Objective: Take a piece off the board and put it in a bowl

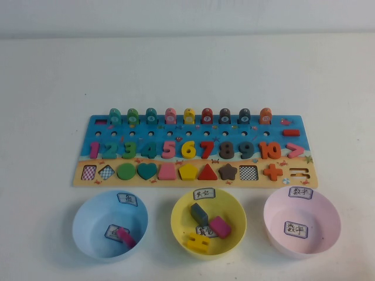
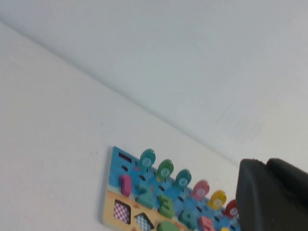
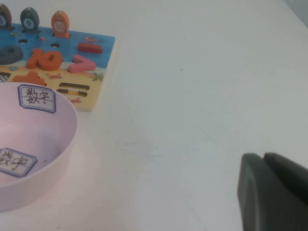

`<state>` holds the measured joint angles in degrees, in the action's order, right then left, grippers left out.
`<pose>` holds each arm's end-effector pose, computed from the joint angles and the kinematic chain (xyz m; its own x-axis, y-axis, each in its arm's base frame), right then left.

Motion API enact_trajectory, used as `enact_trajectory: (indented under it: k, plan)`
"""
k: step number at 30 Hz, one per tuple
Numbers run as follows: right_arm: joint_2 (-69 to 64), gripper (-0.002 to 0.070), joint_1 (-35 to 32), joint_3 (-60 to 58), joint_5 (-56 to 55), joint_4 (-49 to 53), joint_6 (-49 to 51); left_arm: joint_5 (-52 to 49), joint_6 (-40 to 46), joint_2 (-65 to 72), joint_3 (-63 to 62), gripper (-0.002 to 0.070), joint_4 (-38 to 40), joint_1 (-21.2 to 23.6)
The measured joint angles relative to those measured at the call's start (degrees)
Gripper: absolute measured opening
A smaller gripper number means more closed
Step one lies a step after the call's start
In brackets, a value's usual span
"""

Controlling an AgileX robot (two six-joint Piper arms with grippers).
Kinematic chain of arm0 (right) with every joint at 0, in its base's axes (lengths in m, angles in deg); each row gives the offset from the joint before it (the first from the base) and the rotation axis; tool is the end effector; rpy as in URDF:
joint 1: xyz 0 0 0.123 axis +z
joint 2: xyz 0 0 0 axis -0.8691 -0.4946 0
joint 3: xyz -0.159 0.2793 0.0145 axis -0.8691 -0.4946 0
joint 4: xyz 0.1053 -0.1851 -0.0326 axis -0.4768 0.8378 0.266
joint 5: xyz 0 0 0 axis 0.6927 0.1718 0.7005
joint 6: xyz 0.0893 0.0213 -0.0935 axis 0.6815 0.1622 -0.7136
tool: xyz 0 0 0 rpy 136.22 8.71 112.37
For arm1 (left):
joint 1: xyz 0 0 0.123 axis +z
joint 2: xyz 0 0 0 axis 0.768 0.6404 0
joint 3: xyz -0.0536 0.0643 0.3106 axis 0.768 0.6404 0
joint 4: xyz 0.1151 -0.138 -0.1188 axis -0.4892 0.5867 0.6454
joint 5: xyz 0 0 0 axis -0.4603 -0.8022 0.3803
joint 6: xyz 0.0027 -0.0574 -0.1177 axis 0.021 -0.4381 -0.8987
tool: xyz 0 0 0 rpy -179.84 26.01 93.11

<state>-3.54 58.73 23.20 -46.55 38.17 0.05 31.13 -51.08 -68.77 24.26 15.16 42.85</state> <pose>0.0171 0.0064 0.1605 -0.2856 -0.0646 -0.9562 -0.0433 0.9976 -0.0545 0.0219 -0.0044 0.2070 -0.0317 -0.5928 -0.8047 0.1494 0.7933 -0.5903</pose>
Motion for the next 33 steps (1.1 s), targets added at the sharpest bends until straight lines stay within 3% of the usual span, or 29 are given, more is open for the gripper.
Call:
enact_trajectory:
  k: [6, 11, 21, 28, 33]
  plan:
    - [0.0, -0.0017, 0.0, 0.0, 0.0, 0.0, 0.0, 2.12, -2.11, 0.0, 0.0, -0.0003, 1.91, 0.0]
    - [0.0, -0.0017, 0.0, 0.0, 0.0, 0.0, 0.0, -6.31, -0.93, 2.75, -4.66, -0.0003, 0.39, 0.0]
    - [0.0, -0.0017, 0.0, 0.0, 0.0, 0.0, 0.0, -34.38, 1.62, 36.9, -32.38, -0.0003, -24.46, 0.0]
    - [0.0, -0.0017, 0.0, 0.0, 0.0, 0.0, 0.0, -47.47, 2.98, 57.99, -48.6, -0.0003, -35.95, 0.0]
    - [0.0, -0.0017, 0.0, 0.0, 0.0, 0.0, 0.0, -51.9, 2.62, 69.0, -59.79, -0.0003, -39.01, 0.0]
